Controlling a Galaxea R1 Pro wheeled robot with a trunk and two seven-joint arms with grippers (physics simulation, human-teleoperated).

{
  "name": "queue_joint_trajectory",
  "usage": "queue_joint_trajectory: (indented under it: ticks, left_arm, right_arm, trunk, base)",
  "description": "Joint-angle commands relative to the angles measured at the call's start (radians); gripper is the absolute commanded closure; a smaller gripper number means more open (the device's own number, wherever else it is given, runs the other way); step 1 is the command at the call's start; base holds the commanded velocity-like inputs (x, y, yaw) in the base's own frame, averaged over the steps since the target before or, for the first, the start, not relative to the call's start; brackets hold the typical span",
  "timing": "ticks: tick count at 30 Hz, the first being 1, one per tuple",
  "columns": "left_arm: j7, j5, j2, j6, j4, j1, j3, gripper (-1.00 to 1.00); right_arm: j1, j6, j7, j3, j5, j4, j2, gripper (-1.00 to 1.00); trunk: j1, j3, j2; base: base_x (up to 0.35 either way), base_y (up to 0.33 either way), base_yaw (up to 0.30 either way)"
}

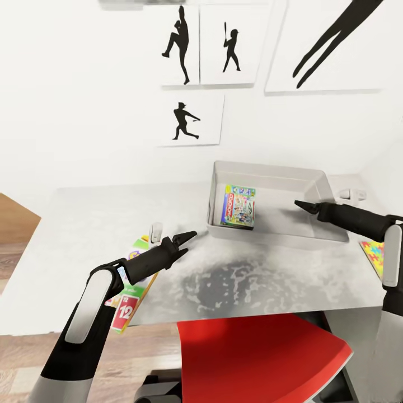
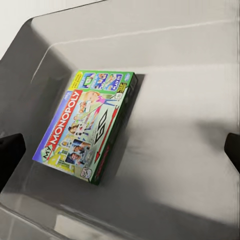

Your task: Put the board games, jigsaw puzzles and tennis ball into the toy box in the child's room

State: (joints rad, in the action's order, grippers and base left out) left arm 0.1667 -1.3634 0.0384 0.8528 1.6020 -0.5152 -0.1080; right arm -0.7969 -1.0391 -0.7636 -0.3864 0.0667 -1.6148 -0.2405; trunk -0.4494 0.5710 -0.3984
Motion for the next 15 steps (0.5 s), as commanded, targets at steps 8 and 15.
queue_joint_trajectory:
  ticks: [8,15]
  left_arm:
    - [0.011,-0.008,-0.001,0.004,-0.002,-0.001,0.0,-1.0]
    - [0.01,0.007,-0.002,0.005,-0.003,-0.002,-0.001,-1.0]
  right_arm:
    - [-0.01,-0.008,0.001,-0.003,0.007,-0.001,-0.007,-1.0]
    - [0.002,-0.008,0.001,-0.005,0.007,-0.002,-0.007,-1.0]
  trunk:
    - [-0.001,-0.011,-0.002]
    - [-0.001,-0.023,-0.002]
  base:
    - [0.0,0.0,0.0]
    - [0.0,0.0,0.0]
